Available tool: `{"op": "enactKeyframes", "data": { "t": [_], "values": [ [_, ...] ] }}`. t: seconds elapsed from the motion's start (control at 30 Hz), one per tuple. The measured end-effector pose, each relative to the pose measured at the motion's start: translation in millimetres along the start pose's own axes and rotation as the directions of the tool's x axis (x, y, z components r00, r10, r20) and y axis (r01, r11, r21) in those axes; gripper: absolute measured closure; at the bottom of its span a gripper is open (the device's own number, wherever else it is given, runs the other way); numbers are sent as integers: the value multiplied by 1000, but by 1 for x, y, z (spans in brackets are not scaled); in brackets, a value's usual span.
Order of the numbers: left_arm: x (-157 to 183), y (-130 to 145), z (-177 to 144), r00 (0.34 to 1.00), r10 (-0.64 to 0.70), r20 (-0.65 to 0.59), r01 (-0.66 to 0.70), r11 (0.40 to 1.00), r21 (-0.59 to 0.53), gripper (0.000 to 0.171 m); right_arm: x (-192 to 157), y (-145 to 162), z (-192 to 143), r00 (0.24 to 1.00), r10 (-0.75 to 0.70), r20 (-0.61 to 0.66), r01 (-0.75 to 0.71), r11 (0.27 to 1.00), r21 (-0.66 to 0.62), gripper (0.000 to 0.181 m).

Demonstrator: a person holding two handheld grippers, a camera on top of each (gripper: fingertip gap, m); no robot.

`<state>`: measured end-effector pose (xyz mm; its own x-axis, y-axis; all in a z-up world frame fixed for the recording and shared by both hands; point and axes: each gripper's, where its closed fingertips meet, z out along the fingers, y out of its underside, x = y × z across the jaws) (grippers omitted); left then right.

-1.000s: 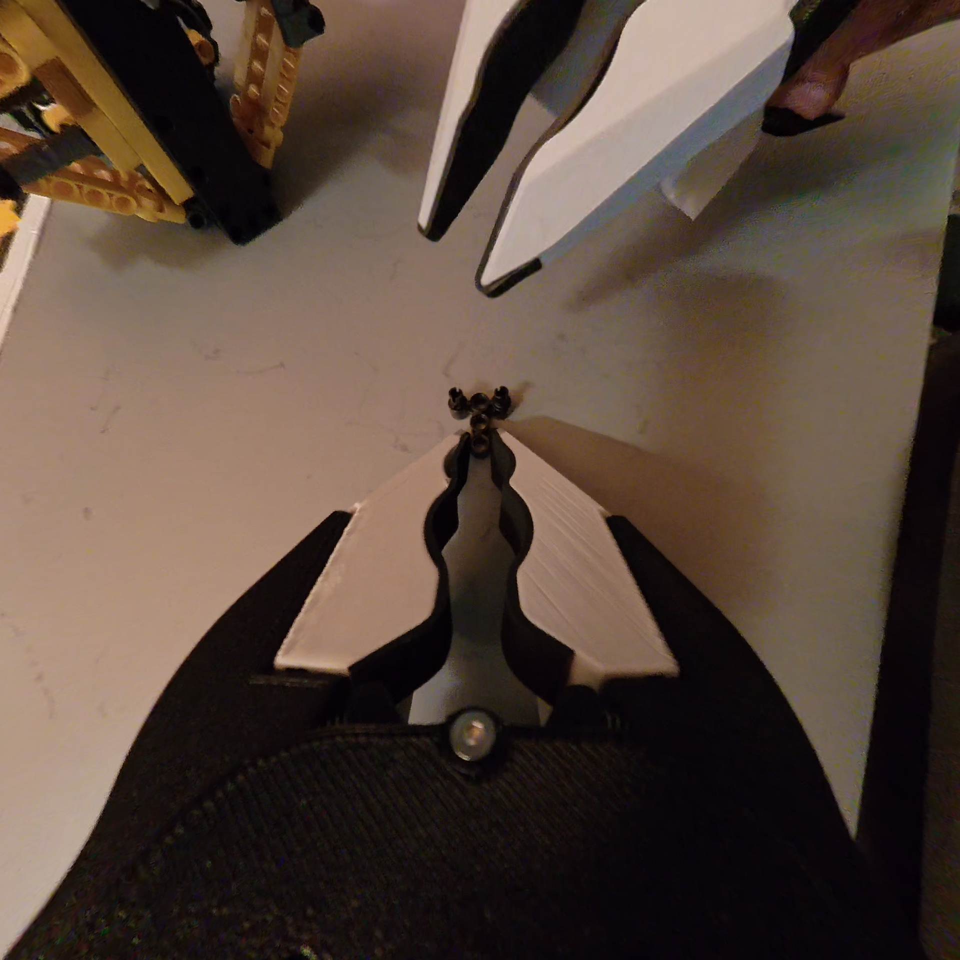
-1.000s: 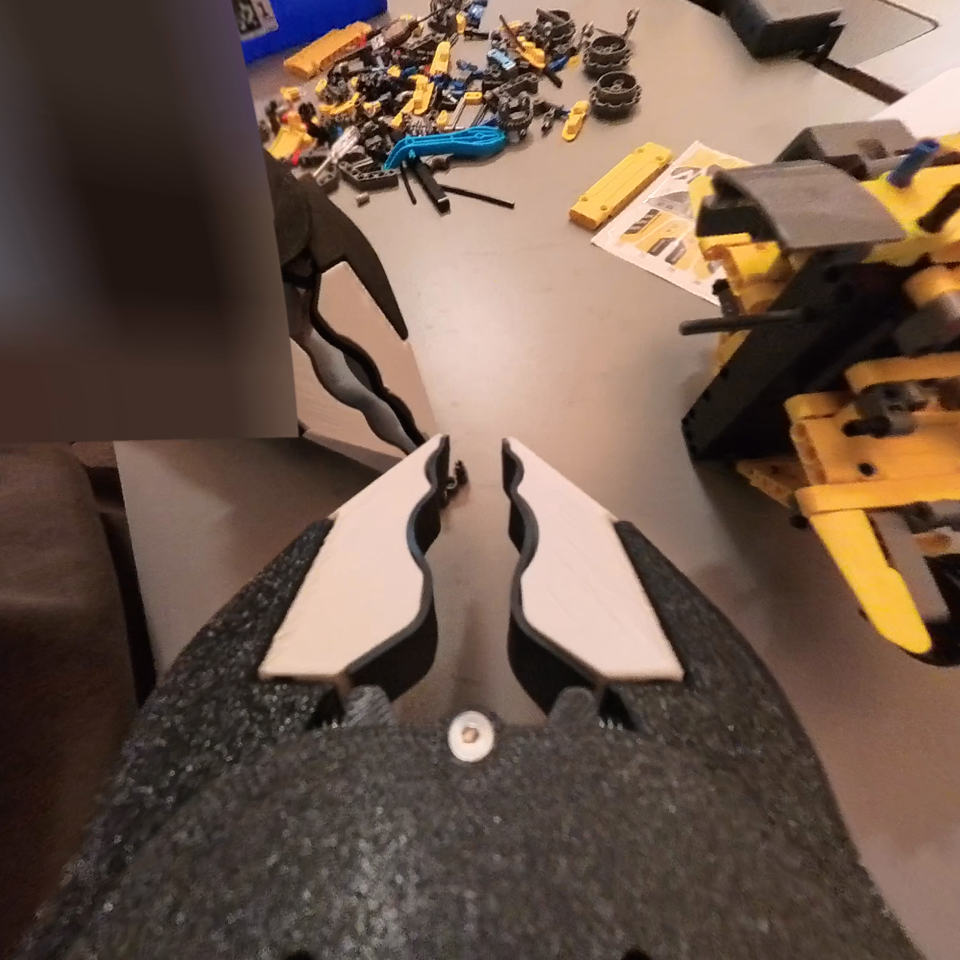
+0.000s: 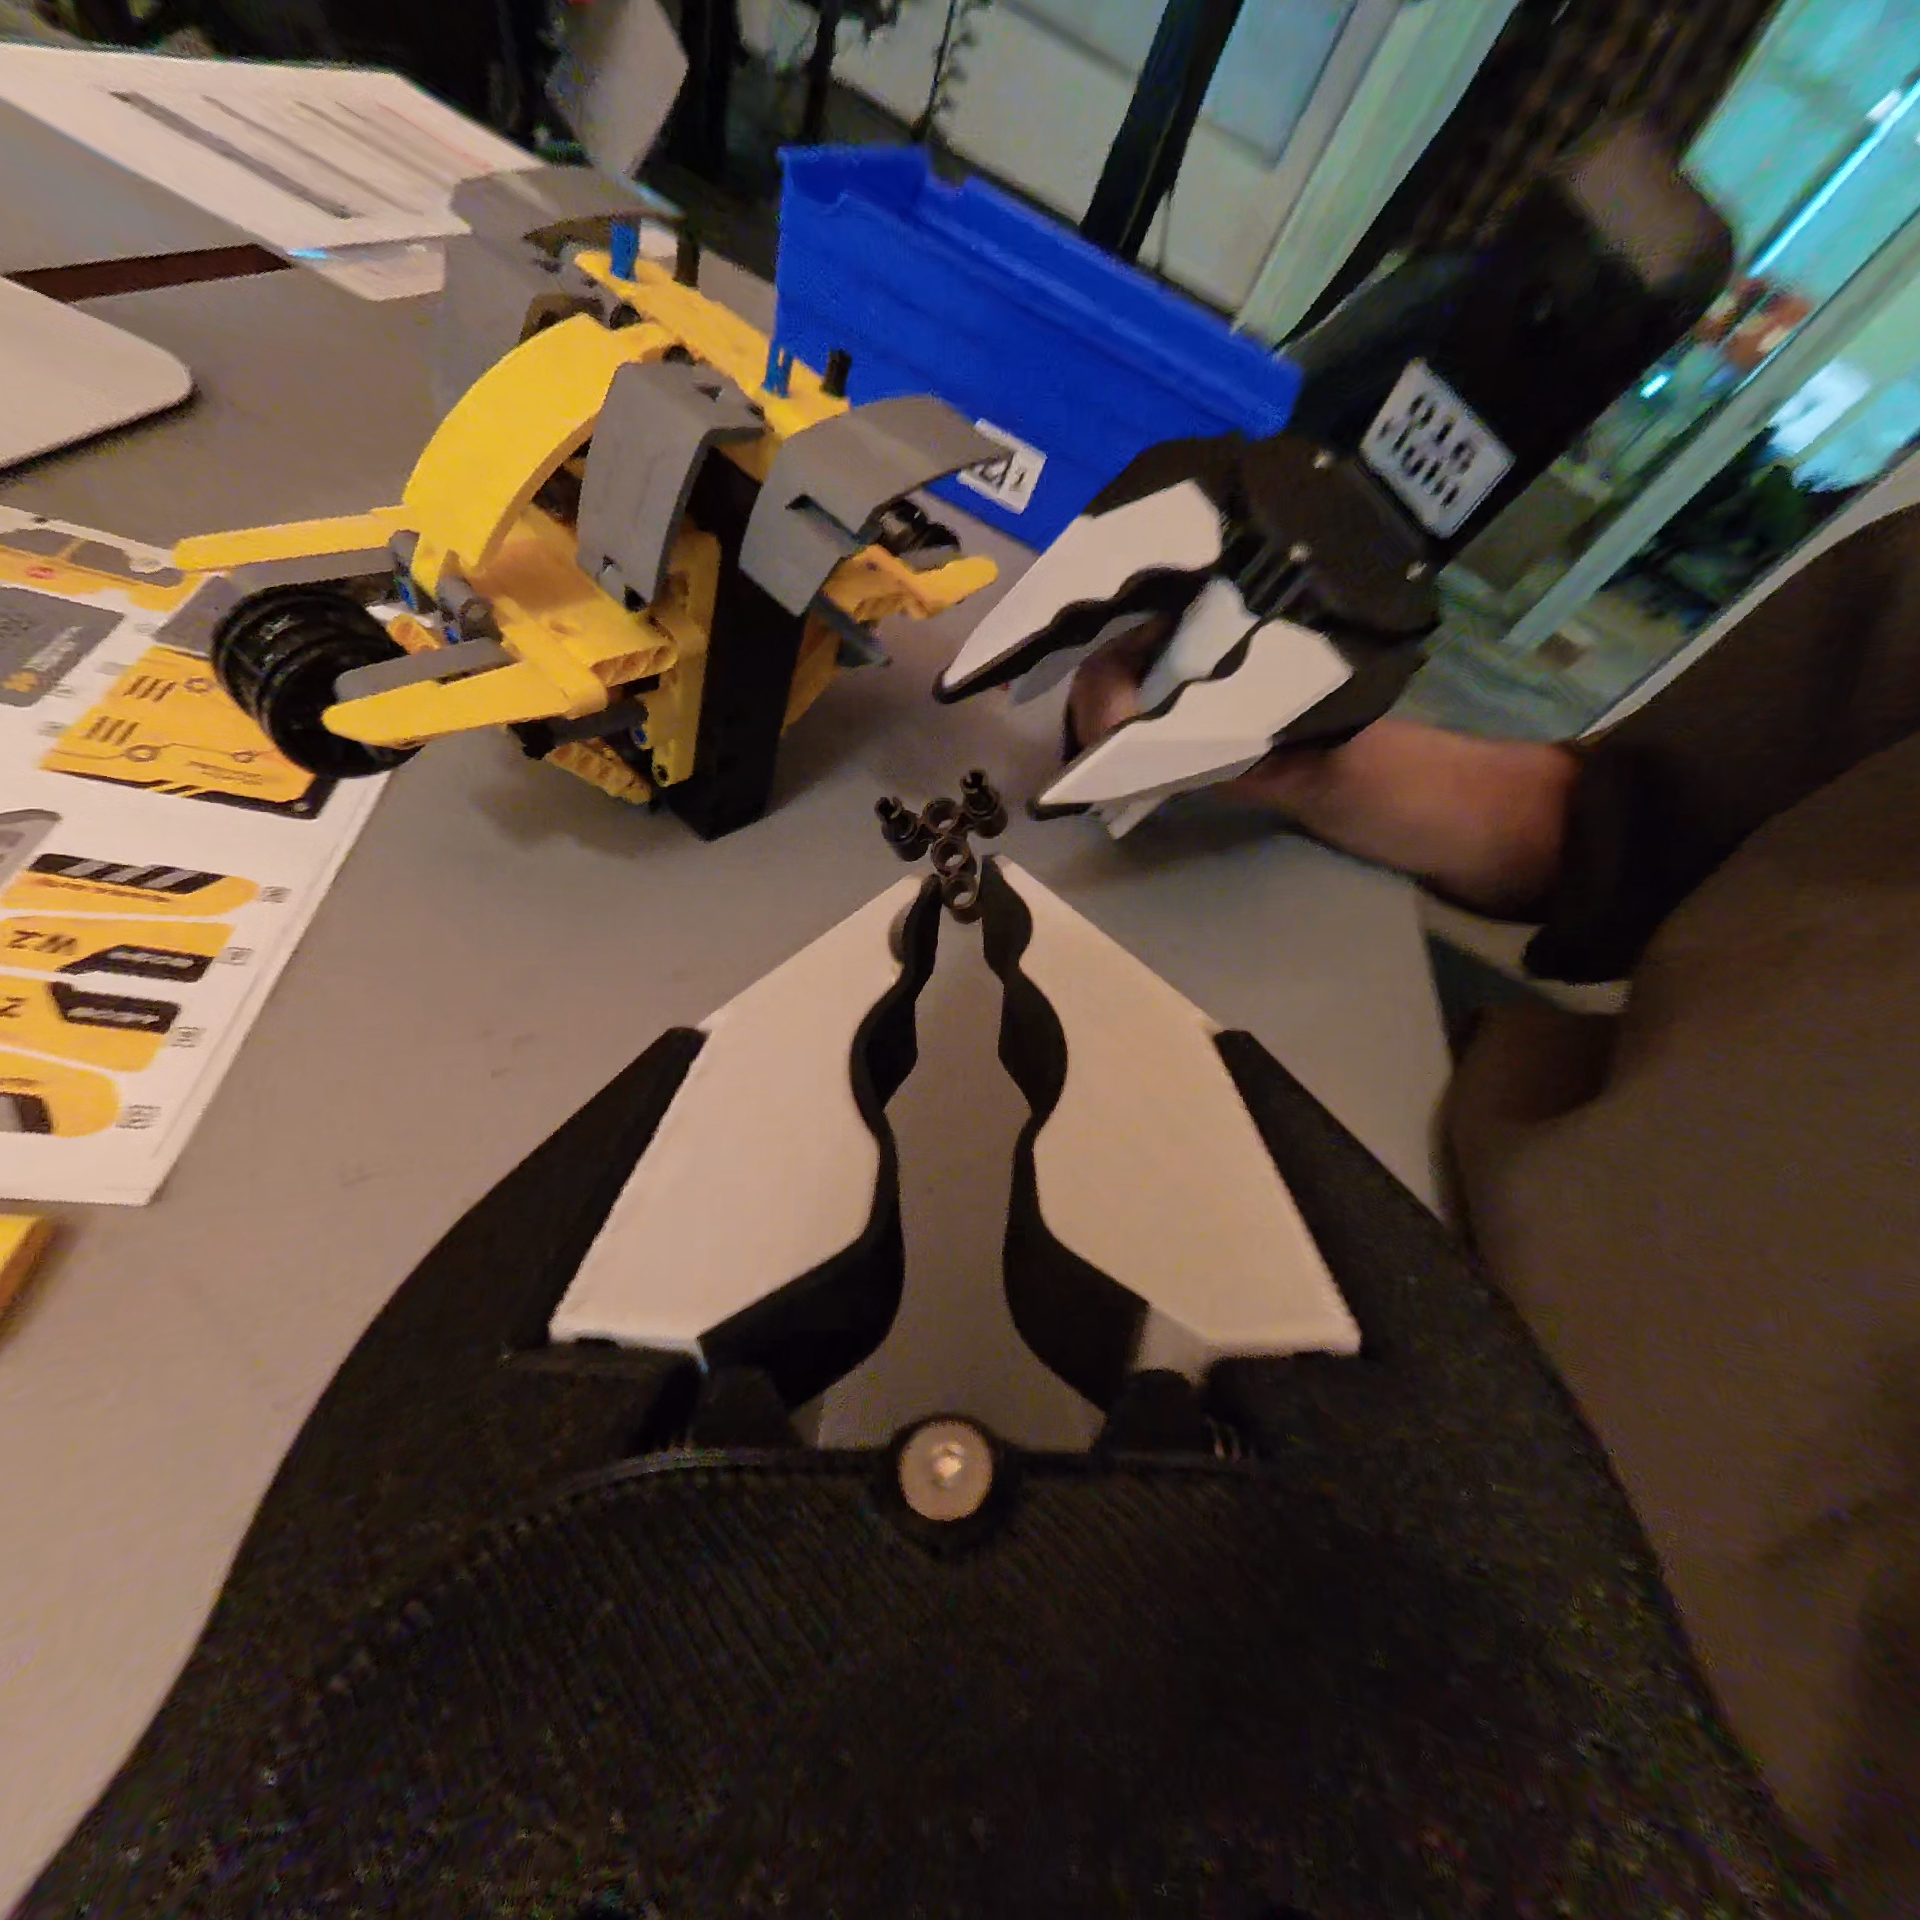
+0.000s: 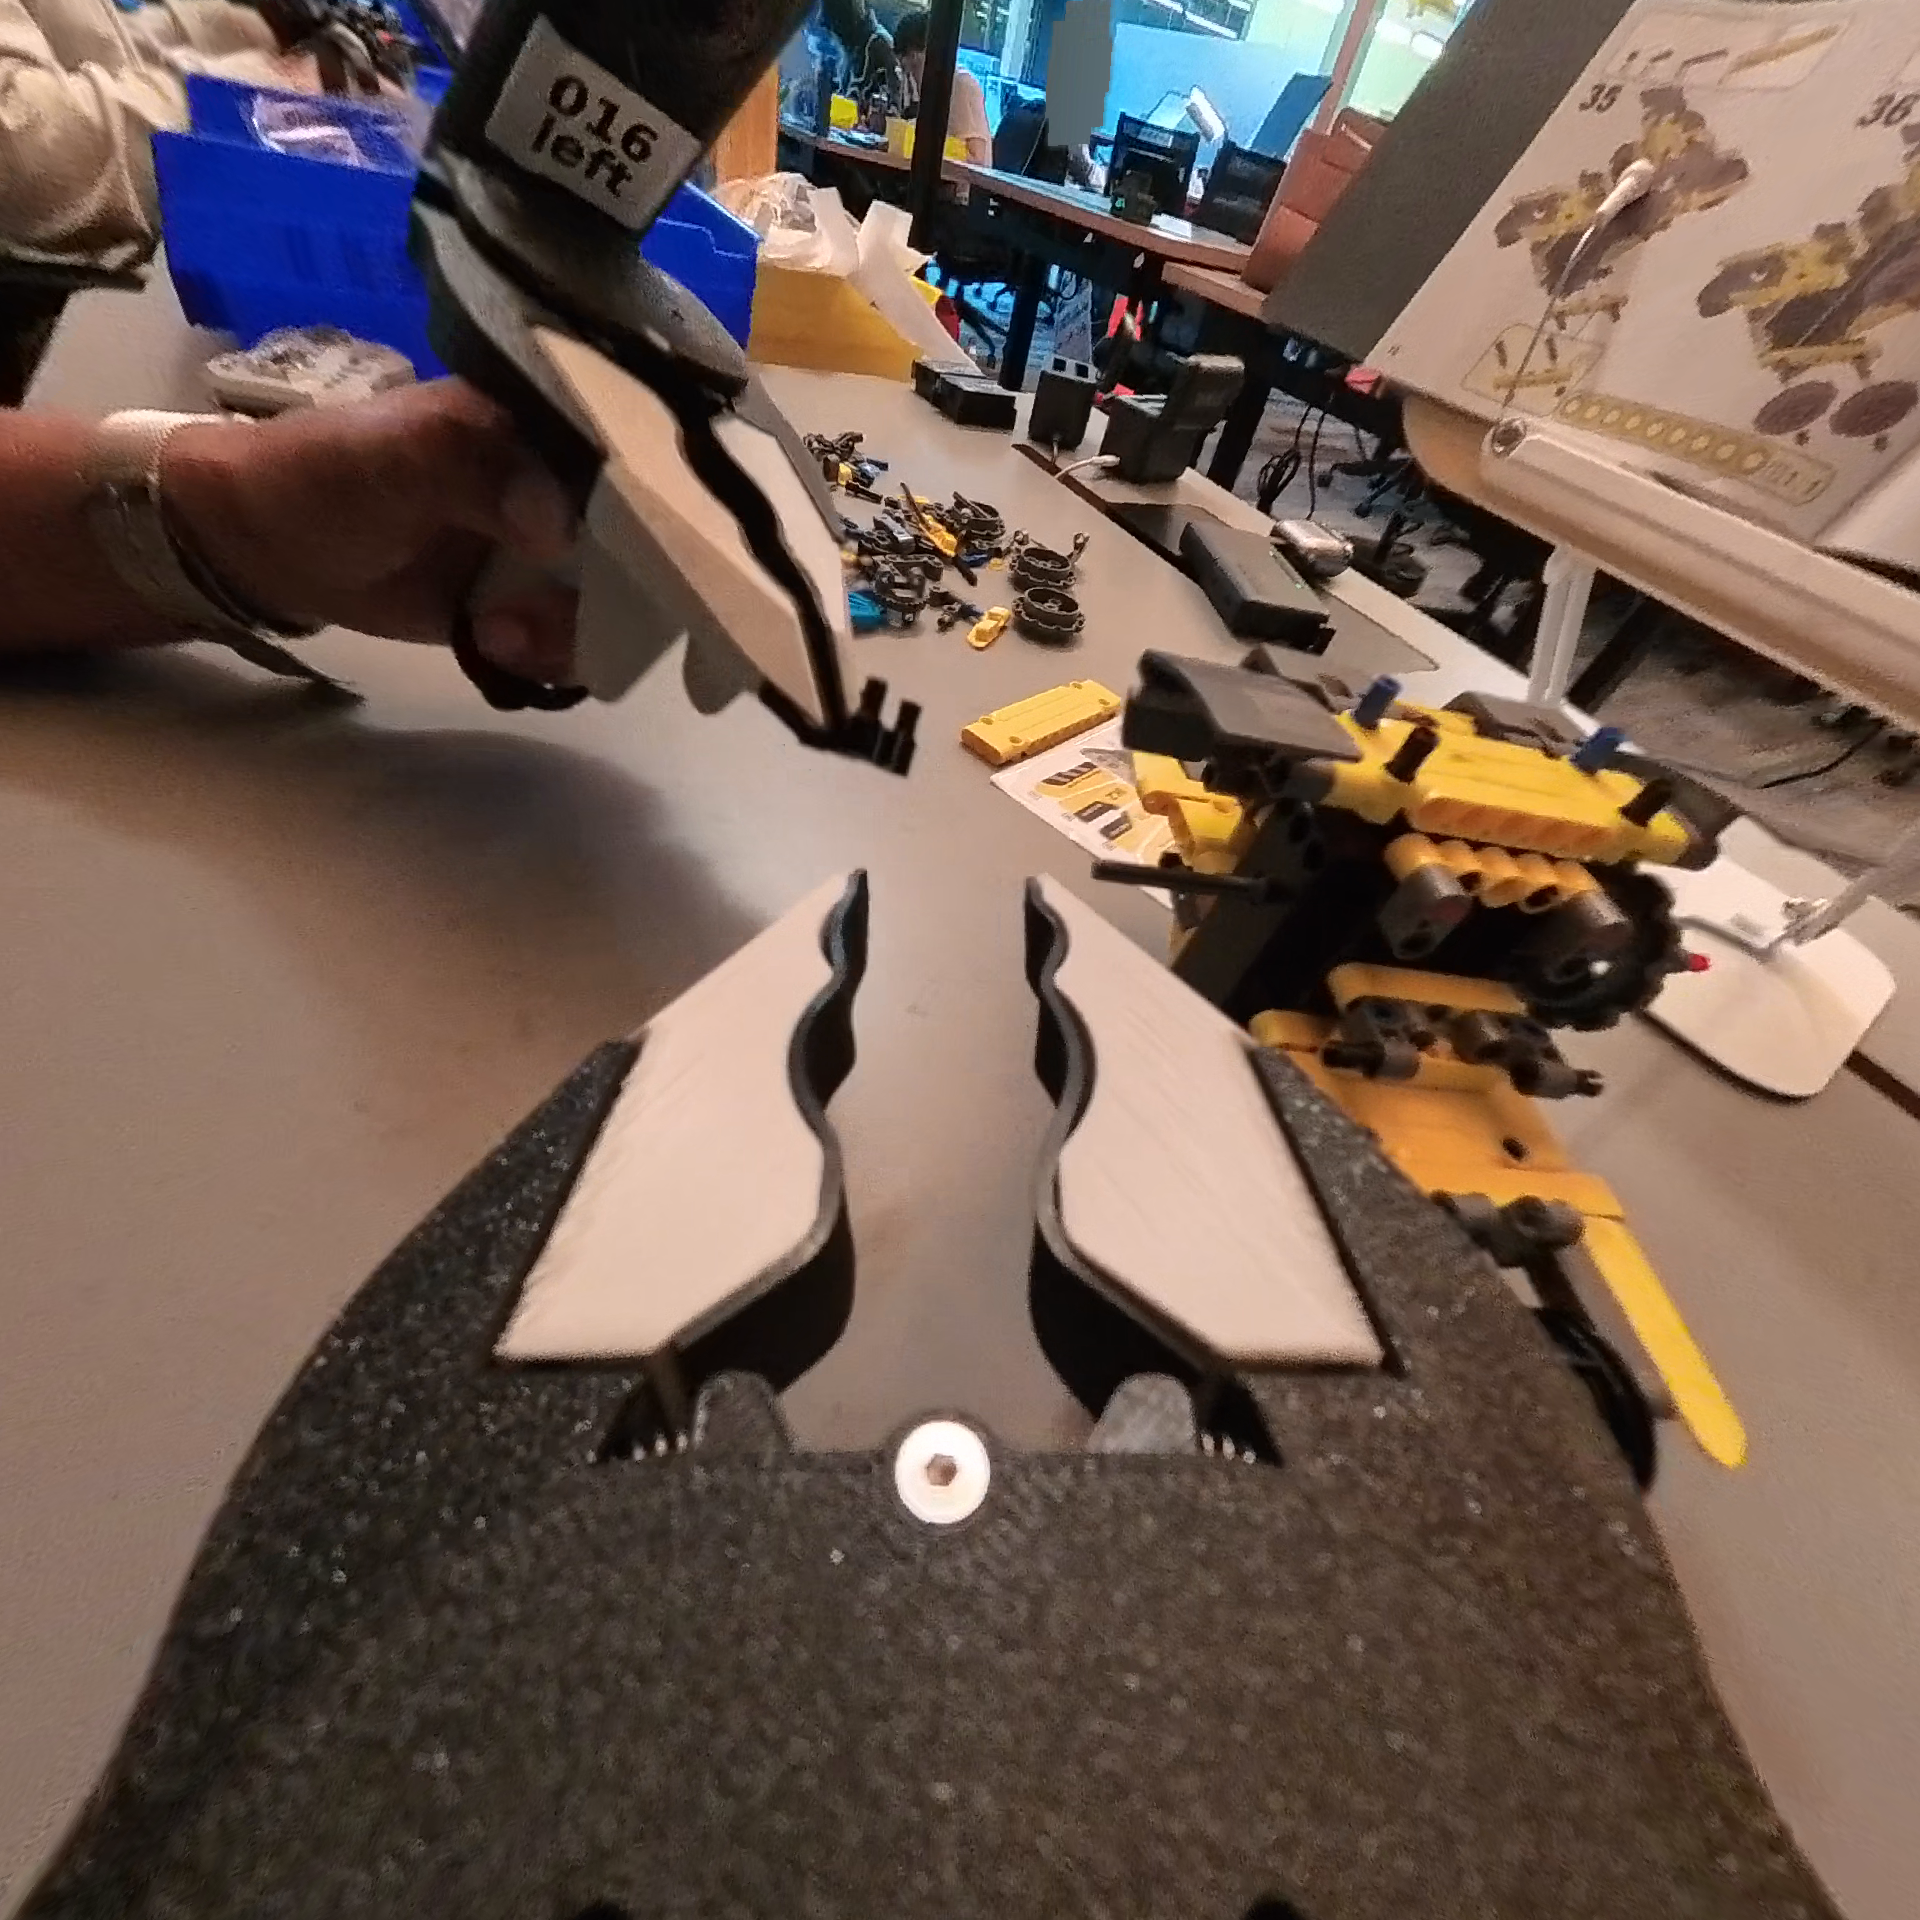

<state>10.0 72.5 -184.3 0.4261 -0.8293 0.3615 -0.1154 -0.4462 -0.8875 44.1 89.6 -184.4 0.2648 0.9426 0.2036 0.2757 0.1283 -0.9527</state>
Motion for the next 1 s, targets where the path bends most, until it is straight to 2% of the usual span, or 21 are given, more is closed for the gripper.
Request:
{"op": "enactKeyframes", "data": {
  "t": [0.13, 0.3, 0.57, 1.0],
  "values": [
    [7, -6, -5, 993, -72, -92, 77, 996, 49, 165, -2, -5, -2, 995, -98, -19, 98, 995, 35, 151],
    [11, -4, -2, 989, -89, -120, 96, 994, 48, 165, -5, -10, -5, 979, -197, -43, 200, 978, 64, 157],
    [20, 5, 8, 983, -88, -160, 90, 996, 4, 165, -9, -17, -9, 990, -144, -1, 143, 983, 119, 158],
    [28, 7, 11, 963, -131, -234, 133, 991, -5, 165, -29, -9, -3, 980, -175, 91, 168, 982, 85, 157]
  ]
}}
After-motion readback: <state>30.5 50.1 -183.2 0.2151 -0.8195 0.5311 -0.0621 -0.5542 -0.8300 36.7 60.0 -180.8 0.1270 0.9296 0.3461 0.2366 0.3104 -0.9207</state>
